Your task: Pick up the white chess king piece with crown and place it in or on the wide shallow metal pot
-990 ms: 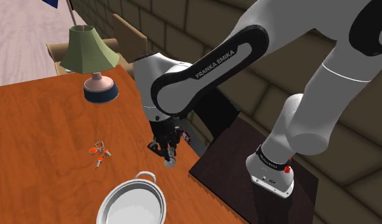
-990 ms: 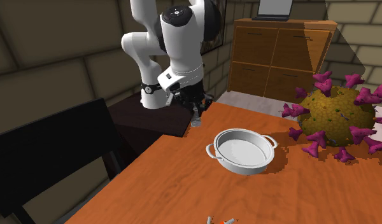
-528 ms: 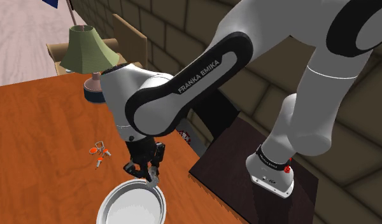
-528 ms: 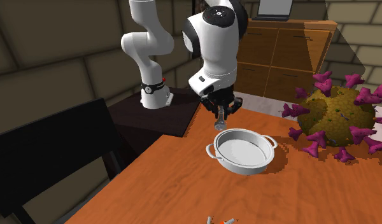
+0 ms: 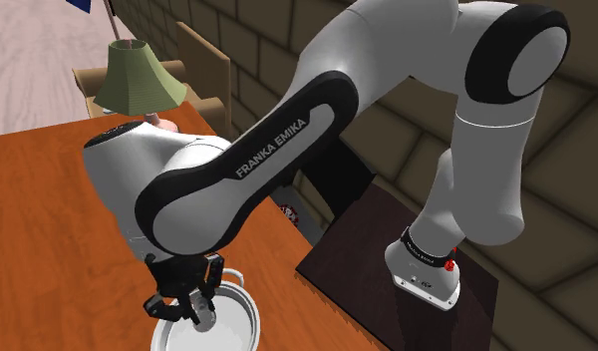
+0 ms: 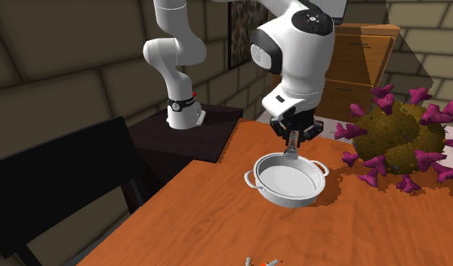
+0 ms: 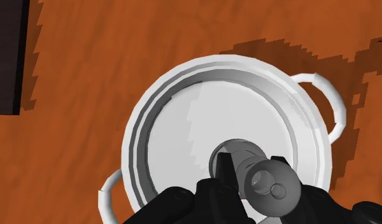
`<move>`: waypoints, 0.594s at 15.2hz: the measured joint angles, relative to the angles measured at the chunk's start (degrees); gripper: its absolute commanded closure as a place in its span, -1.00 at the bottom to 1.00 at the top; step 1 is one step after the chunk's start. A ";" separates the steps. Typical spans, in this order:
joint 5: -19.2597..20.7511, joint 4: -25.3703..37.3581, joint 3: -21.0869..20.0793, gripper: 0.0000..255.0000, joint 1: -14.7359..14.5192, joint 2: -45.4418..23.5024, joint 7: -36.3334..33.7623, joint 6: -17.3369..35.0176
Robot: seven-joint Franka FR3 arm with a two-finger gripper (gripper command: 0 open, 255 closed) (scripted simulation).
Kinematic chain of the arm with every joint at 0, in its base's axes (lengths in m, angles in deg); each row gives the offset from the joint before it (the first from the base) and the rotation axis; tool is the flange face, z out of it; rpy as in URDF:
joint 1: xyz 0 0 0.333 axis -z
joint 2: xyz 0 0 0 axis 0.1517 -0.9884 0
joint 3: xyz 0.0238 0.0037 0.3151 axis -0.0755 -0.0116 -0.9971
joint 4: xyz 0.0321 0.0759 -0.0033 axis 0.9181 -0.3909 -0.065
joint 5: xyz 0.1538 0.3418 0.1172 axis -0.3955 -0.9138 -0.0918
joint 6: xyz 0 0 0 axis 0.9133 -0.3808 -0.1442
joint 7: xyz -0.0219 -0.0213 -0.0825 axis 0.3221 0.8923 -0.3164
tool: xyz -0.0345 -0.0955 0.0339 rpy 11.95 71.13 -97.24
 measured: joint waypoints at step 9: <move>1.37 -0.77 0.84 1.00 -1.08 -4.56 0.16 5.09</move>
